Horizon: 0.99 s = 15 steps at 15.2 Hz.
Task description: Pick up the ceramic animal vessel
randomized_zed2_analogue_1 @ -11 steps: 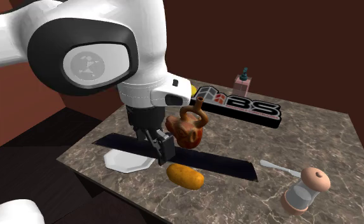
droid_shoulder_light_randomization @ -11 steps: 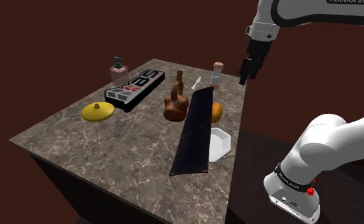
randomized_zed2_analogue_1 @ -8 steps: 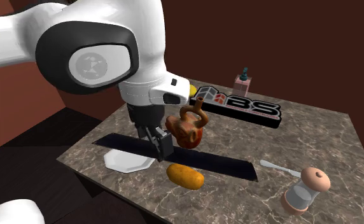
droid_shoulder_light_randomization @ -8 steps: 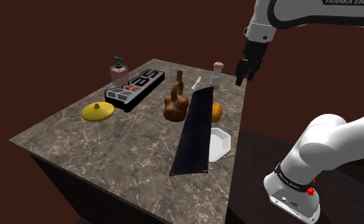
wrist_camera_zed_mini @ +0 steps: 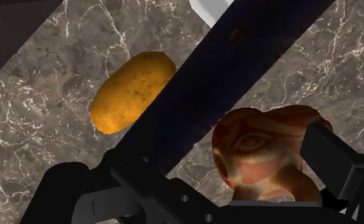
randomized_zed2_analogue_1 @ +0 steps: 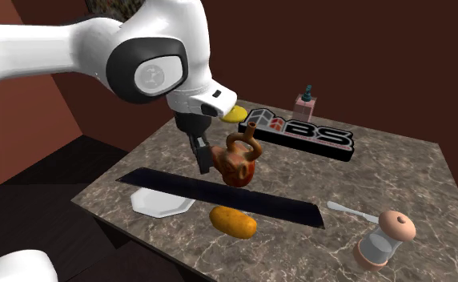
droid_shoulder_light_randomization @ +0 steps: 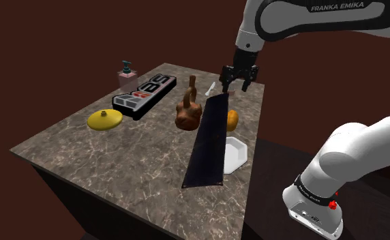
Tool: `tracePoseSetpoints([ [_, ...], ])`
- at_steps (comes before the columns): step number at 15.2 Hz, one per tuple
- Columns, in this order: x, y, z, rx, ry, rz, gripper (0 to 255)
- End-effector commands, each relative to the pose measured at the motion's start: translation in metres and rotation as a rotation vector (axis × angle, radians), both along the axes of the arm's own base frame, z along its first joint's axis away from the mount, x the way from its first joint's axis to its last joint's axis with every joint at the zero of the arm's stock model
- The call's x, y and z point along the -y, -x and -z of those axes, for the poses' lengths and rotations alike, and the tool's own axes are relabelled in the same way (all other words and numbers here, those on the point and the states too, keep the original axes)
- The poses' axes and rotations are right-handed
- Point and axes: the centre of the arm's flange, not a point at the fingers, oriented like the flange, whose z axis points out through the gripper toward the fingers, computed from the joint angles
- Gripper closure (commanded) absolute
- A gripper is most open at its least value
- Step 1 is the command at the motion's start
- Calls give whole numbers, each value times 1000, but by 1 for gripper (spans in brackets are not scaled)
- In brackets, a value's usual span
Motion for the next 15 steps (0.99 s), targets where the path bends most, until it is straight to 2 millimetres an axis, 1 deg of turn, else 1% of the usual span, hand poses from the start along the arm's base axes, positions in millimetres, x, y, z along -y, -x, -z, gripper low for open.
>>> tracePoseSetpoints([
  [1, -14, -19, 5, 15, -8, 91, 0],
  [5, -38, -60, 14, 42, -21, 258, 0],
  [8, -51, -93, 19, 63, -31, 384, 0],
  [11, -61, -128, 24, 84, -41, 509, 0],
  [14, -65, -164, 28, 104, -50, 634, 0],
  [15, -66, -170, 29, 108, -52, 657, 0],
])
